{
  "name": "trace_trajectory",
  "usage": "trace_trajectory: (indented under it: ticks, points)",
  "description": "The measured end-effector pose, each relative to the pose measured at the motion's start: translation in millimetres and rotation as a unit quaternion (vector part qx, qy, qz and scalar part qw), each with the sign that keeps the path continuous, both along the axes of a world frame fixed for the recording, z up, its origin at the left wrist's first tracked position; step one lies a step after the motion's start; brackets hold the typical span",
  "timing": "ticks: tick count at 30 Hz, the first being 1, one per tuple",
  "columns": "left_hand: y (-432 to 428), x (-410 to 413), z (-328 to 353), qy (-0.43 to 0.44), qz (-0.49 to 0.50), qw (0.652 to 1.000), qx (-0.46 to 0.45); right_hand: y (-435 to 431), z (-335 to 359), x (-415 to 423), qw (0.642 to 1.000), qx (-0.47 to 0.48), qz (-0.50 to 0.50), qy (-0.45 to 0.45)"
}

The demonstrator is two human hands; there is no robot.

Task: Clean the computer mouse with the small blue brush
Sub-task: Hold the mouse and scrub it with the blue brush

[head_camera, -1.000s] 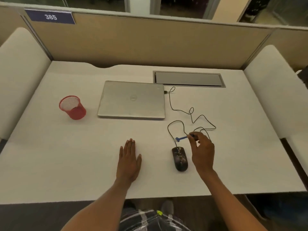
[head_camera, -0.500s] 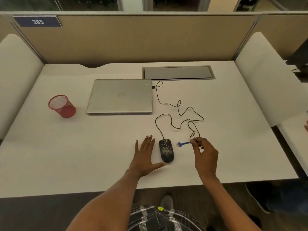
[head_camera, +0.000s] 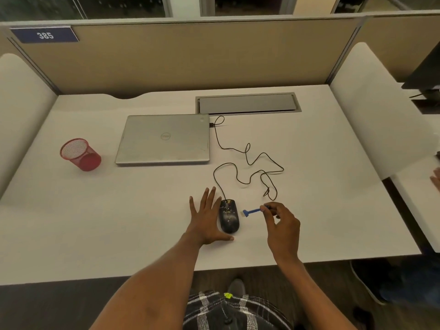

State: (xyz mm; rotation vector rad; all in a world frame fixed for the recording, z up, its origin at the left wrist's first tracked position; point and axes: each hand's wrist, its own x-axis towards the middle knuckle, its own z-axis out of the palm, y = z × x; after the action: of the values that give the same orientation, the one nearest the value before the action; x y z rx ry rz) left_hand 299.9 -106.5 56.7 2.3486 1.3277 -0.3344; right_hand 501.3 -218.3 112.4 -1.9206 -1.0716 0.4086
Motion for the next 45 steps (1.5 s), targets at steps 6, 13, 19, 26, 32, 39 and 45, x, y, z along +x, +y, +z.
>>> trace_trajectory:
  ticks: [6, 13, 19, 26, 32, 39, 45]
  points:
    - [3, 5, 1, -0.004, -0.001, 1.0, 0.005, 0, -4, 3, 1.0, -0.004, 0.001, -0.003]
    - [0, 5, -2, -0.034, 0.017, 0.999, 0.002, 1, -2, 2, 1.0, -0.007, -0.005, 0.022]
    - [-14, 1, -4, -0.056, 0.035, 0.998, -0.004, -5, 4, 2, 0.994, 0.015, -0.028, 0.103]
    - [-32, -2, 0, -0.05, 0.045, 0.998, 0.006, -20, 6, 8, 0.985, 0.016, -0.056, 0.164]
    - [-53, -15, 3, -0.04, 0.055, 0.998, 0.012, -37, 6, 1, 0.983, 0.006, -0.048, 0.178]
    - [-77, -41, 1, -0.047, 0.039, 0.998, 0.014, -61, 5, -24, 0.978, -0.007, -0.061, 0.2]
    - [-97, -71, 1, -0.057, 0.026, 0.998, 0.011, -88, 5, -60, 0.978, -0.004, -0.07, 0.196]
